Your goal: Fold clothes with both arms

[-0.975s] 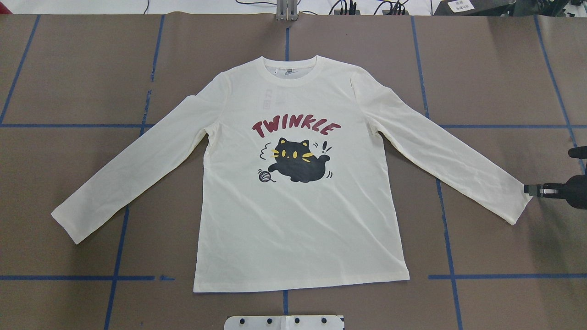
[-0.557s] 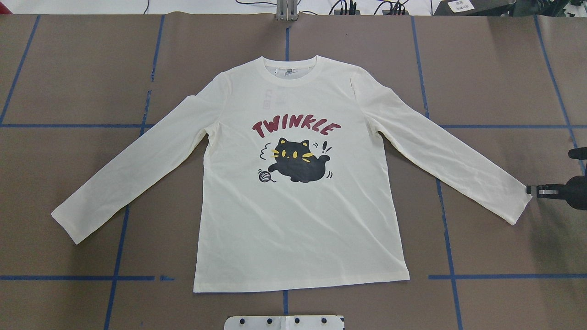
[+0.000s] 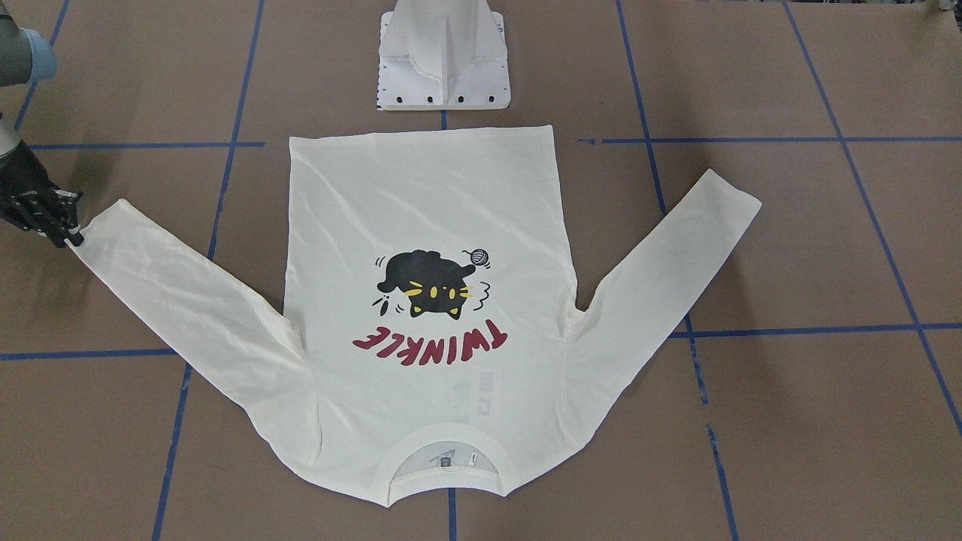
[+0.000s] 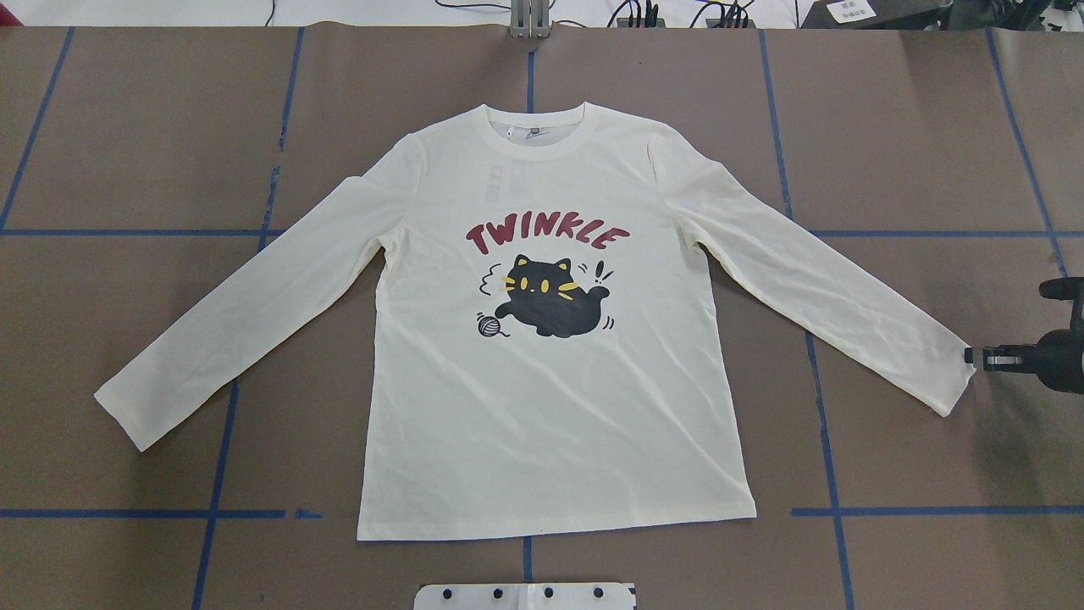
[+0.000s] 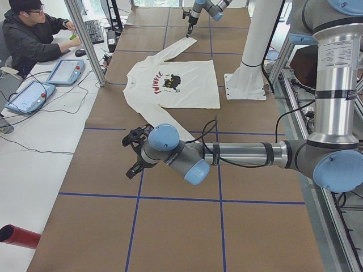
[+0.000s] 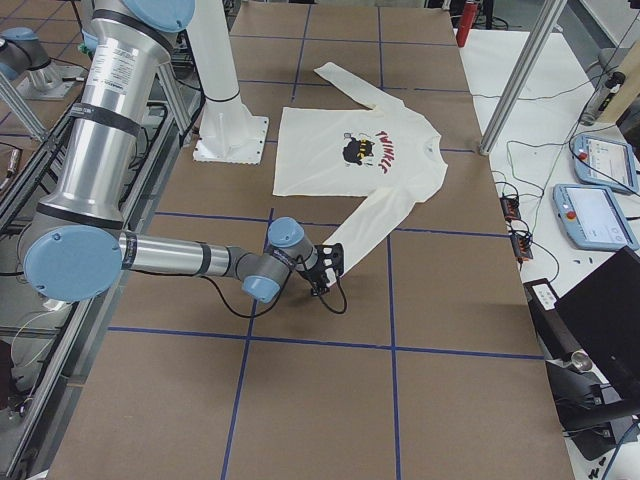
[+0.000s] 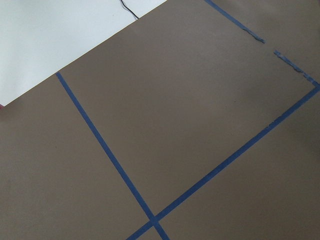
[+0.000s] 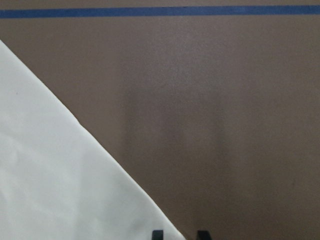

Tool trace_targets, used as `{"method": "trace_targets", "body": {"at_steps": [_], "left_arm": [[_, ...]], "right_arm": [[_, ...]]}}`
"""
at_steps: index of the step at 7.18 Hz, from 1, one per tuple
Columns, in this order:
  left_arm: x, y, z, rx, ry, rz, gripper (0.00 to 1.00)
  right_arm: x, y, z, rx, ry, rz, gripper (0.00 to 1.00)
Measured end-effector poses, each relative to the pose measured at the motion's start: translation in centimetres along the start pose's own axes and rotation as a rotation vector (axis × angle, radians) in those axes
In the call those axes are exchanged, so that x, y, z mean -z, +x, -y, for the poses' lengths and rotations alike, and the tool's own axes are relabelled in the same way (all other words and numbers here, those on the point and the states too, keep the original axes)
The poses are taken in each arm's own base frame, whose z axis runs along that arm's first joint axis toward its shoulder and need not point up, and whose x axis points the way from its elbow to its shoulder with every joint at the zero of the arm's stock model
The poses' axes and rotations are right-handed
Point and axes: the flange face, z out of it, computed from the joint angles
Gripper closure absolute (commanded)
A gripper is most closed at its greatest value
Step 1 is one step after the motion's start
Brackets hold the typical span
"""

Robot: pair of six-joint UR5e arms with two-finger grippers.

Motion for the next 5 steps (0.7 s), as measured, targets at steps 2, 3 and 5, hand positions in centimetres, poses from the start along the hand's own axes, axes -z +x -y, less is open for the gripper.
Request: {"method": "trace_targets", "body": {"at_steps": [2, 3, 5], "left_arm": [[0.0, 0.0, 0.0, 0.001, 0.000, 0.000, 0.00], [0.0, 0.0, 0.0, 0.001, 0.000, 0.000, 0.00], [0.0, 0.0, 0.0, 0.001, 0.000, 0.000, 0.00]], "right_arm": [[0.2, -0.9, 0.2, 0.008, 0.002, 0.017, 1.00], [0.8, -1.9, 0.6, 0.014, 0.006, 0.034, 1.00], [2.8, -6.7, 2.8, 0.015, 0.006, 0.036, 1.00]]}}
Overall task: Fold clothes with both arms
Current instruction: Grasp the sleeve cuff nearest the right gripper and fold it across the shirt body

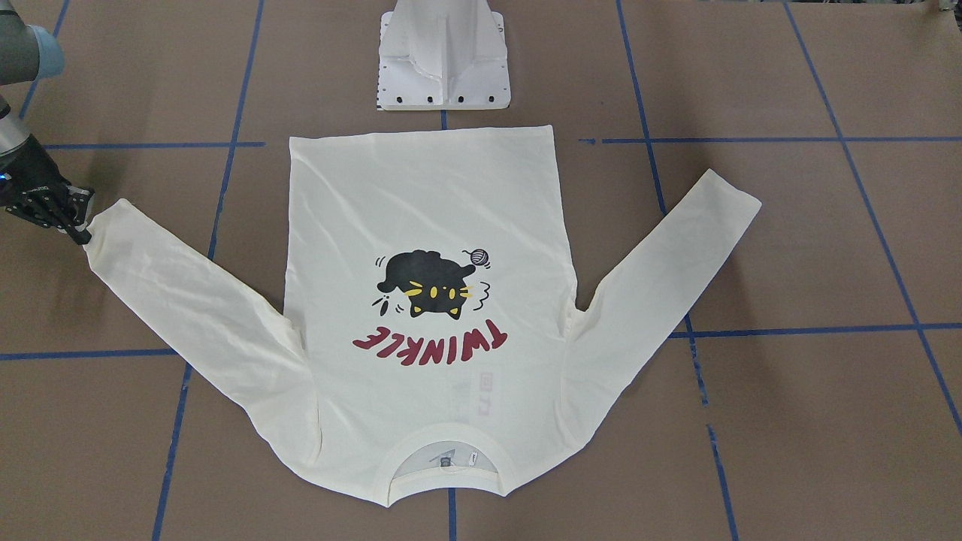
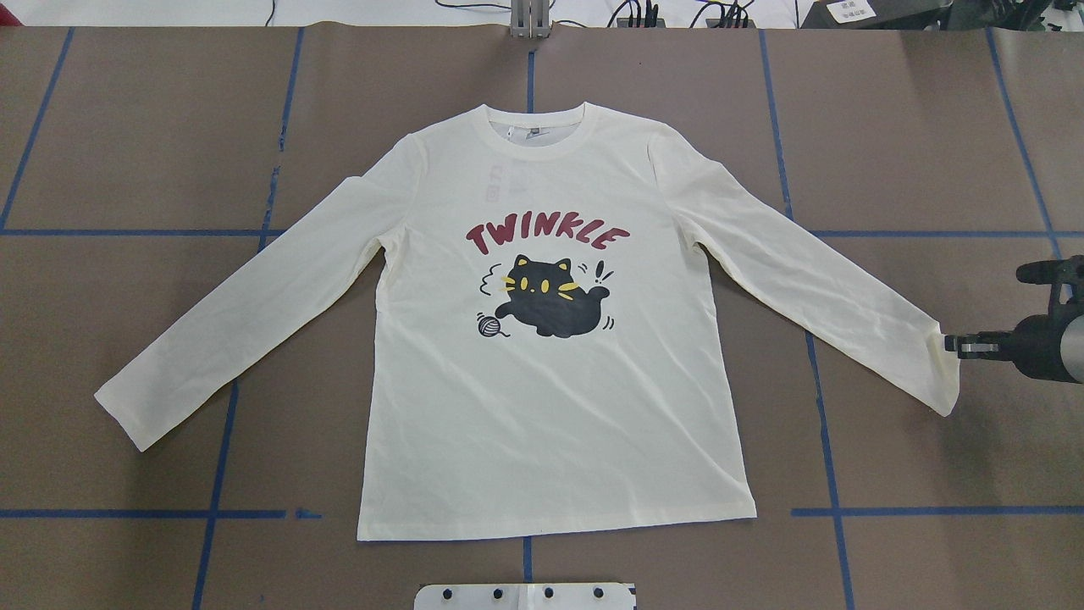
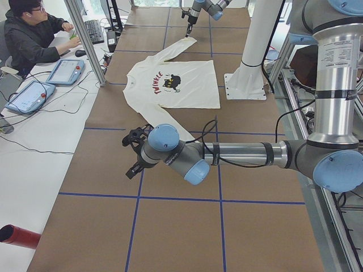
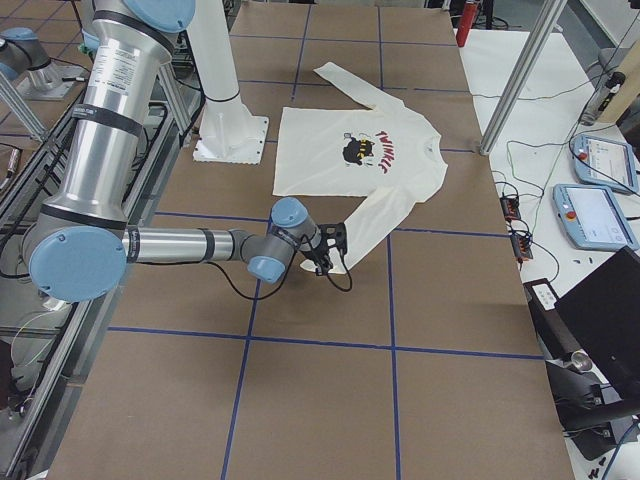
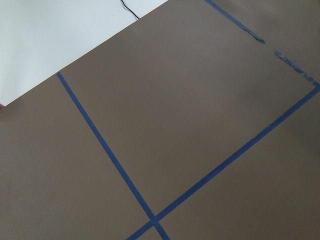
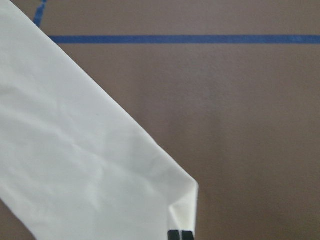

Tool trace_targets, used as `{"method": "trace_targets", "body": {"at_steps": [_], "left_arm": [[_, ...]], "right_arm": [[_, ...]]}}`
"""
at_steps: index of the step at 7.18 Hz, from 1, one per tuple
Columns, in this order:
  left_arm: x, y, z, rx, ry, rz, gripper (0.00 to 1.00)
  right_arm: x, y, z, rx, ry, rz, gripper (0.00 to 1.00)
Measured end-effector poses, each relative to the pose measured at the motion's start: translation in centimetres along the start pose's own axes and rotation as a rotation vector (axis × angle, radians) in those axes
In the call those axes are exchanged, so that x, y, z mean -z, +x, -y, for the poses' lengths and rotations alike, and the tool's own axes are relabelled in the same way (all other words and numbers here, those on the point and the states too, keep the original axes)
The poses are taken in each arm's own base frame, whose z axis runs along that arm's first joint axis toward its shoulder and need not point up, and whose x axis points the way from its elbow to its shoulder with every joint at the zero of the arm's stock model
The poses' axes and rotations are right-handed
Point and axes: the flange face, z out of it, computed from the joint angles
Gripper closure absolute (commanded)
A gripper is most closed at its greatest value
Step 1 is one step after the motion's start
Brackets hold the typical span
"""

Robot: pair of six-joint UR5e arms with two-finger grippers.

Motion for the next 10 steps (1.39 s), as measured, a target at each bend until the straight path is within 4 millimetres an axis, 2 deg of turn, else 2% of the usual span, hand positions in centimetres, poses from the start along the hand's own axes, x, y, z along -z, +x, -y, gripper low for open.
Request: {"method": "trace_targets", "body": {"at_steps": [1, 2, 3, 5, 8, 9, 10], "left_arm": [[0.0, 0.0, 0.1, 0.000, 0.001, 0.000, 0.00], [0.0, 0.0, 0.2, 0.000, 0.001, 0.000, 0.00], [0.0, -0.1, 0.2, -0.001, 0.002, 0.000, 0.00], [-0.1, -0.1, 0.2, 0.001, 0.000, 0.000, 0.00], [-0.2, -0.2, -0.2, 0.006, -0.004, -0.001, 0.00], [-0.2, -0.2, -0.3, 0.007, -0.005, -0.001, 0.00], [-0.3, -0.2, -0.4, 0.008, -0.007, -0.001, 0.00]], "right_arm": [[0.7, -5.1, 2.9, -0.009, -0.004, -0.024, 1.00], [0.8, -11.0, 6.4, -0.035, -0.005, -0.067, 1.00], [0.5, -18.0, 9.8, -0.083, -0.003, -0.131, 1.00], [1.3, -35.1, 15.5, -0.200, 0.009, -0.264, 1.00], [4.2, -59.2, 22.5, -0.279, 0.071, -0.251, 1.00], [3.6, -65.2, 23.4, -0.294, 0.095, -0.225, 1.00], [1.6, -69.6, 21.9, -0.282, 0.138, -0.199, 1.00]]}}
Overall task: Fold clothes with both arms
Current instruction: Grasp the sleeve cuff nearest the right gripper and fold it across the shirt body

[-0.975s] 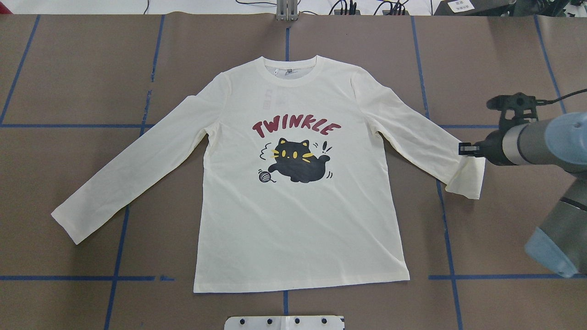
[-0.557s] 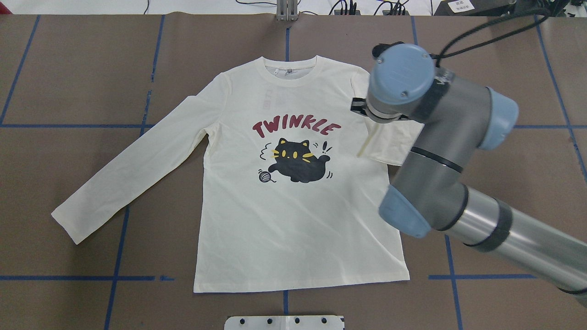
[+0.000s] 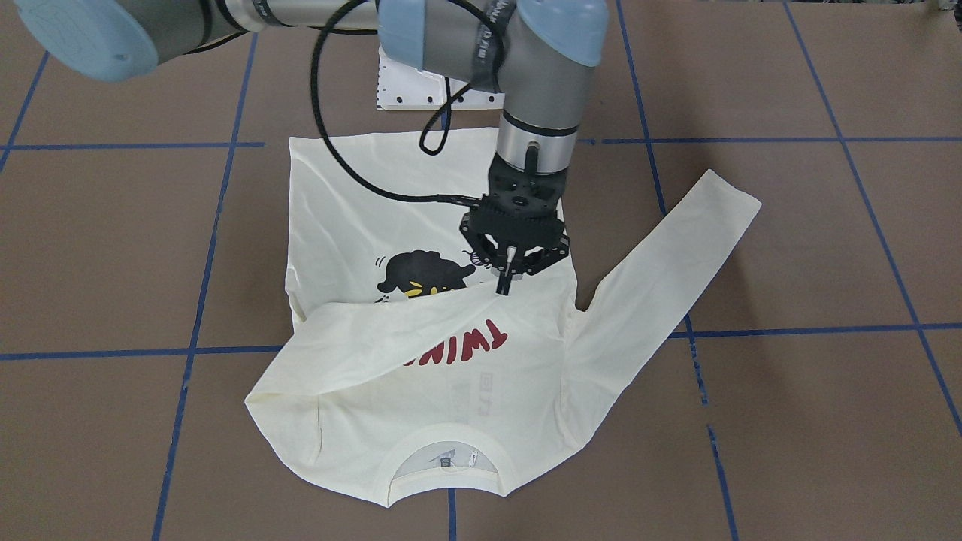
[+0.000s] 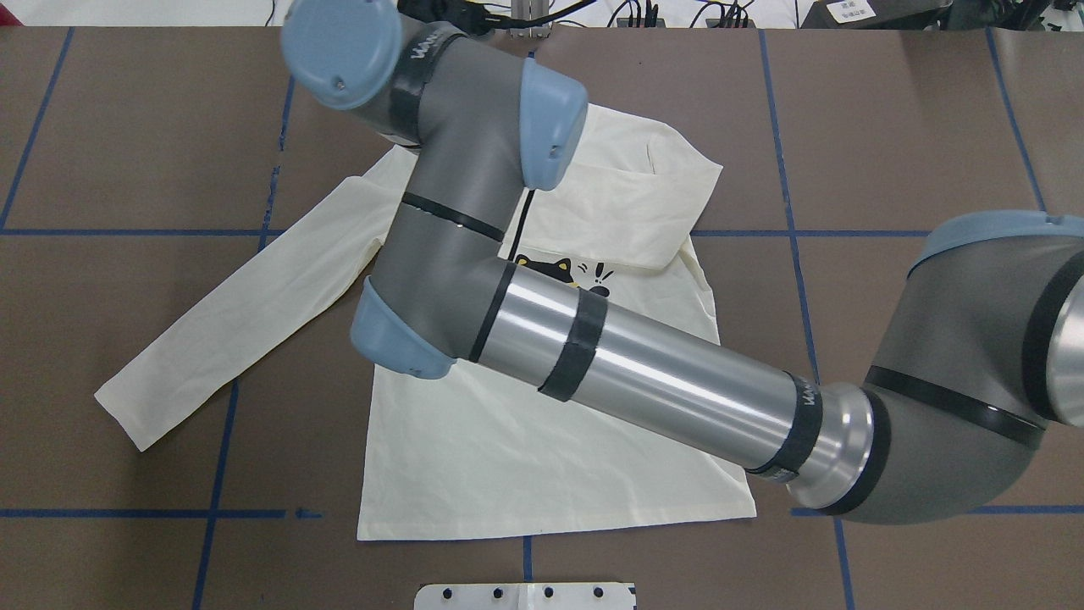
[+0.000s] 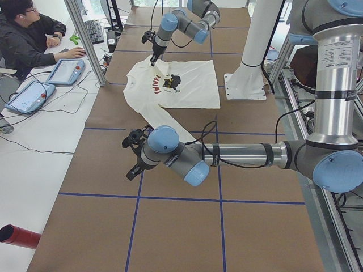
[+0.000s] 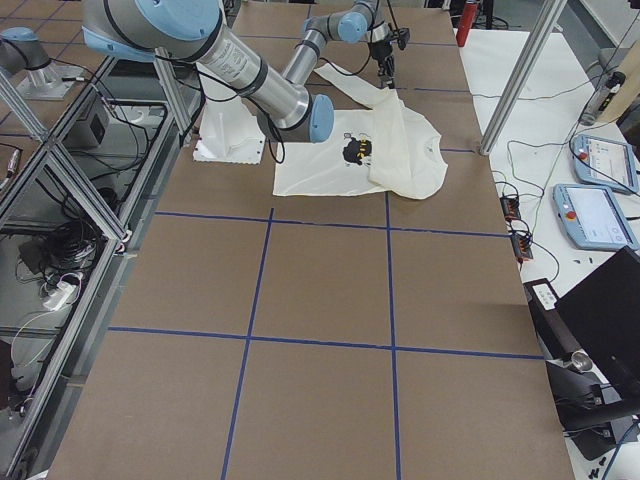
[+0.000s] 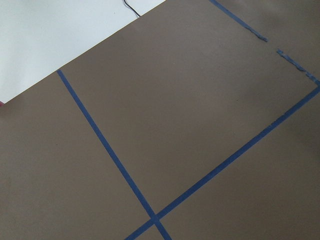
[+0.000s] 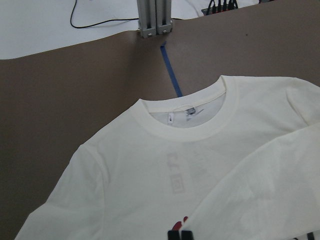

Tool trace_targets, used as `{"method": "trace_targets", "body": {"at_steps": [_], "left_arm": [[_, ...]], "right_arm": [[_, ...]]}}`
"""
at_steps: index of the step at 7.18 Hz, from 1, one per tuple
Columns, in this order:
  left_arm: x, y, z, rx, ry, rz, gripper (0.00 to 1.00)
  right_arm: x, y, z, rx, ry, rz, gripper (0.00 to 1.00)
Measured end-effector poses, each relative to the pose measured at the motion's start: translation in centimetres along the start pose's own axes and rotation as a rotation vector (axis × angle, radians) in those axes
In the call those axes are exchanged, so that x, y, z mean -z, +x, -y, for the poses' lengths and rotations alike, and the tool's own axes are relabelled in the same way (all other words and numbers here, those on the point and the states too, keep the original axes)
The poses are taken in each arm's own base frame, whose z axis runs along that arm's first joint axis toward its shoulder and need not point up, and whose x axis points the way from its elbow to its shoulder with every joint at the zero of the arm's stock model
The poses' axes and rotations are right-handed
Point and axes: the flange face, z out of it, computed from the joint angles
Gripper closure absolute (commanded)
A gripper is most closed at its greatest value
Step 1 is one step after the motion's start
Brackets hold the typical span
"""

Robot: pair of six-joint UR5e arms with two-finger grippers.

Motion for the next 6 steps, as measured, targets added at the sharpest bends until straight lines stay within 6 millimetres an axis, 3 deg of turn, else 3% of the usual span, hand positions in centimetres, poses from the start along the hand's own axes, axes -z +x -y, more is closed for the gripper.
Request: {"method": "trace_targets", "body": {"at_steps": [2, 4, 5, 6], "left_arm": [[-0.1, -0.1, -0.2, 0.002, -0.002, 0.000, 0.00], [-0.1, -0.1, -0.6, 0.008, -0.006, 0.000, 0.00], [-0.1, 0.0, -0.8, 0.010, -0.008, -0.001, 0.00], [-0.1, 0.0, -0.9, 0.011, -0.009, -0.001, 0.00]], "right_arm": [[-1.1, -3.3, -6.2, 0.032, 0.045, 0.033, 1.00], [-1.4, -4.5, -8.8, 0.024, 0.071, 0.045, 0.83], [-1.3, -5.0, -8.9, 0.018, 0.078, 0.051, 0.01], [-1.1, -5.3, -8.5, 0.014, 0.083, 0.055, 0.00]]}}
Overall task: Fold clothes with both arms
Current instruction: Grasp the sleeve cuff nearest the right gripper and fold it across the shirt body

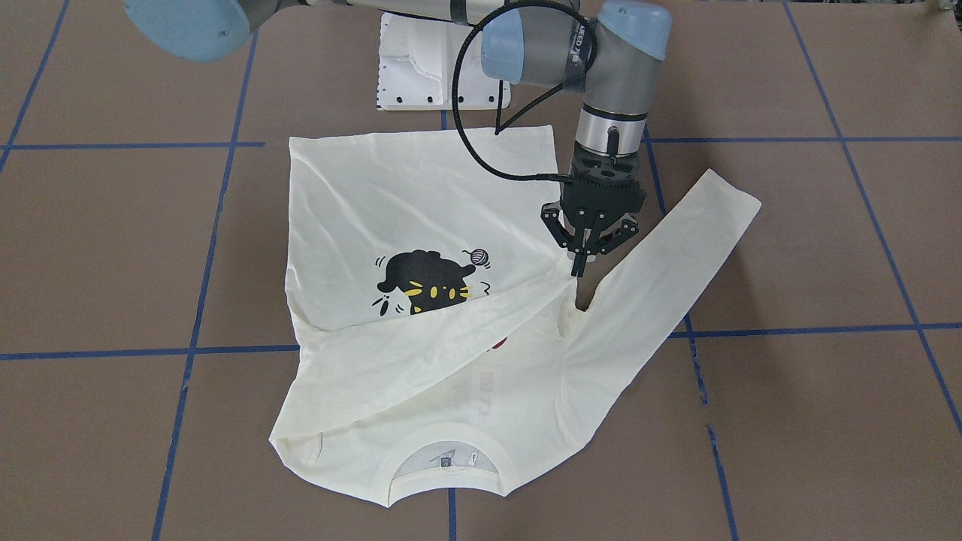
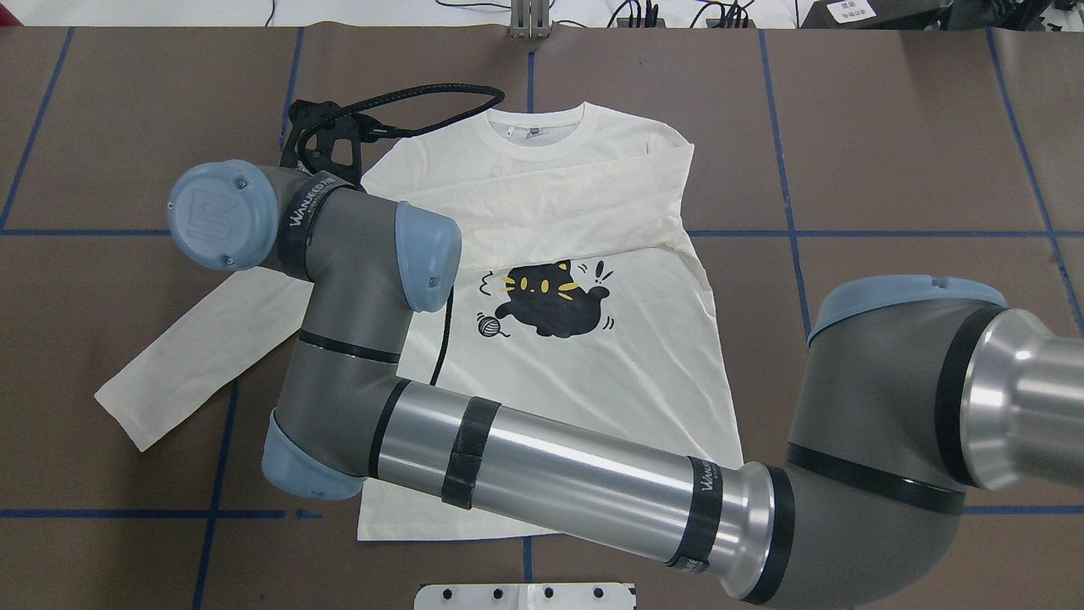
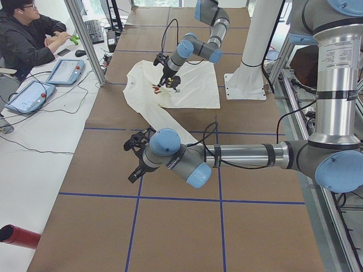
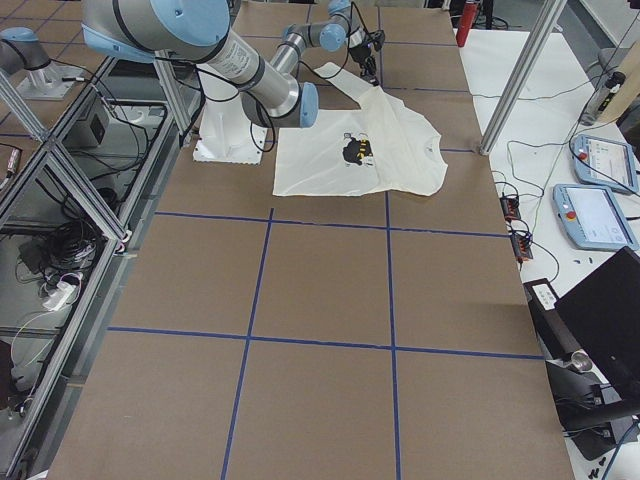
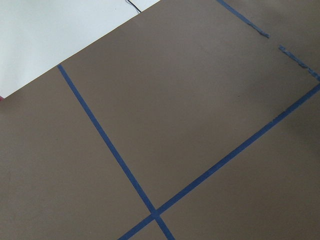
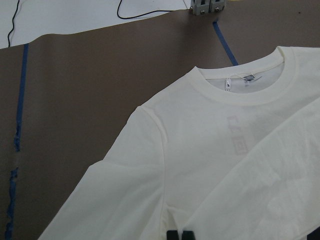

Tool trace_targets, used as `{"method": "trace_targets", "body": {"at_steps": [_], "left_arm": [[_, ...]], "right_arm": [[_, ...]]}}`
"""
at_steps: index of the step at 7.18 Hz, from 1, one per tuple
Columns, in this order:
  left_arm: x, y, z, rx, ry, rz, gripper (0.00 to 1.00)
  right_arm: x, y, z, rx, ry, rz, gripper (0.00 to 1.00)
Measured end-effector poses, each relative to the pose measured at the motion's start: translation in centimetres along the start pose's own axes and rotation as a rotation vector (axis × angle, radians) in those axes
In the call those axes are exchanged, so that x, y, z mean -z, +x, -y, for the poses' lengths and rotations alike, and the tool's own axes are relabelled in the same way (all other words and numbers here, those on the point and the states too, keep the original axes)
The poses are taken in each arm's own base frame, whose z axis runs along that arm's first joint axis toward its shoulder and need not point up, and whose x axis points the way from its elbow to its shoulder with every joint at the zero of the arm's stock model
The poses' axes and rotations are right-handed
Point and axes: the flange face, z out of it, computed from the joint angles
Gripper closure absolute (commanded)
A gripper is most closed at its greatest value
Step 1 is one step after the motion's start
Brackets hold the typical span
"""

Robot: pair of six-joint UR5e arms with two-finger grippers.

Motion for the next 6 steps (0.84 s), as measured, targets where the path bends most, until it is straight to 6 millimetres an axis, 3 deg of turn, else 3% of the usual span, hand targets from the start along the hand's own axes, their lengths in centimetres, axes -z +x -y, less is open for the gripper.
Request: {"method": "trace_targets", "body": {"at_steps": [2, 3, 5, 6], "left_arm": [[0.0, 0.0, 0.0, -0.001, 0.000, 0.000, 0.00], [0.0, 0.1, 0.3, -0.006, 0.003, 0.000, 0.00], [0.6, 0.6, 1.2, -0.056, 0.052, 0.007, 0.00], [0.8, 1.5, 2.0, -0.070, 0.099, 0.005, 0.00]], "right_arm": [[0.0, -0.1, 1.5, -0.006, 0.000, 0.000, 0.00], [0.1, 0.2, 3.4, -0.022, -0.026, 0.002, 0.00], [-0.3, 2.3, 10.3, -0.029, -0.125, 0.004, 0.00], [-0.6, 5.0, 13.7, -0.003, -0.165, 0.019, 0.00]]}}
